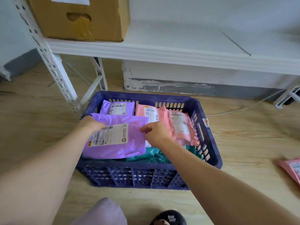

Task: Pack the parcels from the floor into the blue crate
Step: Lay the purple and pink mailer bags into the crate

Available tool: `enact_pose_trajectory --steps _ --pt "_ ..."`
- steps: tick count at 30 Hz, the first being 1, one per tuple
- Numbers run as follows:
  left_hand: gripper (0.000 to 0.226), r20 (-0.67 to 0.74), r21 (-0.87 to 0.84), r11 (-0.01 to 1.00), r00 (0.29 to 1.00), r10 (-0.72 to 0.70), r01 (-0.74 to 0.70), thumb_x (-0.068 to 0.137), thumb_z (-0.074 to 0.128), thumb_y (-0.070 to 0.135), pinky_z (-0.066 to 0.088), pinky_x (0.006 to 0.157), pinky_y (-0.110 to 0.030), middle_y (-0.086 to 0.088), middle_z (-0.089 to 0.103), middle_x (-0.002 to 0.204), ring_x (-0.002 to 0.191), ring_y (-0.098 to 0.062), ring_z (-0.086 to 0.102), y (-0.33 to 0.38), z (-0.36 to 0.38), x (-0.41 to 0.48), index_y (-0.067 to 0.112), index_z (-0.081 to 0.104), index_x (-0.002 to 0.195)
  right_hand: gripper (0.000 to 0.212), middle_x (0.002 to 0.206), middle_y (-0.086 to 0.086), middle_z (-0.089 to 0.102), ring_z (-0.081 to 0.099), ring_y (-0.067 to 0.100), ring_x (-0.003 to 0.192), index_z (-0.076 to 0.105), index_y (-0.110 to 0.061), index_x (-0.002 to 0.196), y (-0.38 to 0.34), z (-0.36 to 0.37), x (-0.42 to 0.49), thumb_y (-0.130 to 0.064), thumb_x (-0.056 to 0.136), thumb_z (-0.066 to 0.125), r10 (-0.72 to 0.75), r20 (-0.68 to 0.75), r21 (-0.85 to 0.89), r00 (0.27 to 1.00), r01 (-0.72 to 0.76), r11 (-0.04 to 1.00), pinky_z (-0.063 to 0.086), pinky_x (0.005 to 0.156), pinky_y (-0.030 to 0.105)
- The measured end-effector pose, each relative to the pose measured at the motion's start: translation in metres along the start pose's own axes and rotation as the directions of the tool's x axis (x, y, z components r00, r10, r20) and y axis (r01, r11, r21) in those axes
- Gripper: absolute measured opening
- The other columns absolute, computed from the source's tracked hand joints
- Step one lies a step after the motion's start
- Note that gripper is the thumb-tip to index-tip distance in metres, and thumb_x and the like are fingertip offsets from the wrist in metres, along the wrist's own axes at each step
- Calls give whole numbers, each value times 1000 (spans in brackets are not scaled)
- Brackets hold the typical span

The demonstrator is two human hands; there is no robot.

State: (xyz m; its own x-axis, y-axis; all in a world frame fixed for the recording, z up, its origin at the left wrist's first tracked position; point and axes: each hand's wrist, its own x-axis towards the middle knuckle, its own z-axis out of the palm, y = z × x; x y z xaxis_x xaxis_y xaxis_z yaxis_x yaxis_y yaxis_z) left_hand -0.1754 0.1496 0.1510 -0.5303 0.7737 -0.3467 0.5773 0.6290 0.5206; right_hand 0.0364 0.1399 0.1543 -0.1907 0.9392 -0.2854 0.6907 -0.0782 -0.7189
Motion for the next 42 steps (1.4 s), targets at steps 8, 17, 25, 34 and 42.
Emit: enact_pose_trajectory --steps 8,17,25,34,42 --pt "69 16 702 685 965 260 -196 82 64 26 41 98 -41 -11 26 143 132 -30 32 -20 9 -9 17 28 140 38 123 10 57 52 30 116 60 -17 124 3 44 2 -6 91 47 -148 222 -540 964 248 804 46 88 34" --pt "133 540 592 685 840 53 -424 65 82 46 17 117 -51 -1 -29 155 147 -29 -11 -34 24 2 37 -23 145 81 153 8 15 10 26 143 29 -24 144 16 59 15 -62 79 58 -236 295 -666 926 376 644 16 116 45" --pt "127 520 698 588 854 -21 -410 73 76 46 15 114 -61 -5 -34 152 144 -38 -14 -34 40 2 33 -30 142 78 157 7 4 -2 25 146 15 -31 148 31 73 36 -50 86 58 -146 402 -722 904 410 557 10 117 47" --pt "126 423 782 523 905 -47 -338 65 80 50 34 108 -54 -16 -9 157 142 -44 14 -6 37 -1 25 -9 150 73 154 8 19 11 25 144 30 -29 145 24 54 30 -57 82 57 -270 356 -636 894 444 631 16 116 46" --pt "49 265 721 508 865 426 -471 83 62 21 43 87 -39 -9 42 130 124 -29 42 49 32 -25 16 45 129 50 151 6 35 27 24 141 43 -24 140 26 -3 13 -36 92 53 -258 4 -439 966 234 867 28 113 36"
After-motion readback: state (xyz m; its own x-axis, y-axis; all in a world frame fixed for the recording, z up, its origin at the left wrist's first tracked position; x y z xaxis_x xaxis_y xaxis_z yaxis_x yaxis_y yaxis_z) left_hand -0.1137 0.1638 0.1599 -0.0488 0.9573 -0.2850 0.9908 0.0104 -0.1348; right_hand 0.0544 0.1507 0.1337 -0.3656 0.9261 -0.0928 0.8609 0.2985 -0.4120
